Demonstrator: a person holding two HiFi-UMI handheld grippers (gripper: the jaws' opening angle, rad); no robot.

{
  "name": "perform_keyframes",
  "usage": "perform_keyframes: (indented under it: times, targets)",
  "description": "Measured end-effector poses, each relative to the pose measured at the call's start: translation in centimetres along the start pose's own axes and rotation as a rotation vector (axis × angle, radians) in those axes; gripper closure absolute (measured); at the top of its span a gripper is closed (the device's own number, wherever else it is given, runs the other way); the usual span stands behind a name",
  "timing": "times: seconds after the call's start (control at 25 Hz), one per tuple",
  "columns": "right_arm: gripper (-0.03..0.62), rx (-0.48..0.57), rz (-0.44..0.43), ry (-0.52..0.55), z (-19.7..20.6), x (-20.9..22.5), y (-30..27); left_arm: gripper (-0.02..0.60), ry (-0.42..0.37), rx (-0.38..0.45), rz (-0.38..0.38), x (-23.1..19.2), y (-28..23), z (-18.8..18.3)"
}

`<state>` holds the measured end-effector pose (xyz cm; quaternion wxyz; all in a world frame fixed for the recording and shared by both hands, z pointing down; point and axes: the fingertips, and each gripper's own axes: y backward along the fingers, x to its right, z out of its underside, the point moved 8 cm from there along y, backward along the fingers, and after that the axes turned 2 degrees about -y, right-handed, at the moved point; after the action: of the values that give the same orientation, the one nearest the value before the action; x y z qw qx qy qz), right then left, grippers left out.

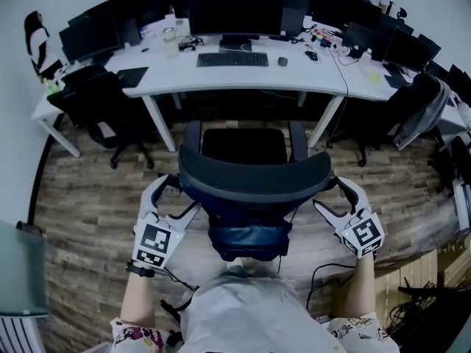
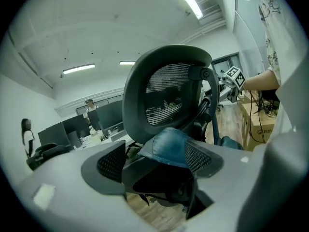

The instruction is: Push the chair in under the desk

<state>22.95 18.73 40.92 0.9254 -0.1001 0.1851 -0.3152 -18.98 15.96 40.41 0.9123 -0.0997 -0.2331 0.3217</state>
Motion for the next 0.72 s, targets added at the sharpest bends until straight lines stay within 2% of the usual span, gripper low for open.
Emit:
perform_keyframes:
  times: [0.2, 0.36, 0.52, 0.64, 0.72]
  targets:
    - [0.251, -0.026, -0.049, 0.021, 0.6, 0.9, -0.5, 0.167, -0.056, -0.029, 0.066, -0.8, -1.2, 0.1]
    - [0.251, -0.057, -0.091, 0.039, 0.9, 1.3, -1.0, 0.176, -0.093, -0.020, 0.137, -1.1, -1.6, 0.1]
    - [0.266, -0.060, -0.088, 0.048, 1.2, 1.9, -1.6, 0.189, -0.143, -0.012, 0.215, -1.3, -2.0, -0.1]
    - [0.286, -0.063, -0.088, 0.050, 1.3, 2.2, -2.0, 0.198, -0.211, -0.051, 0.279, -1.3, -2.2, 0.1]
    - [0.286, -0.063, -0.096, 0.050, 1.3, 2.2, -2.1, 0.195, -0.249, -0.072, 0.296, -1.4, -2.3, 0.5]
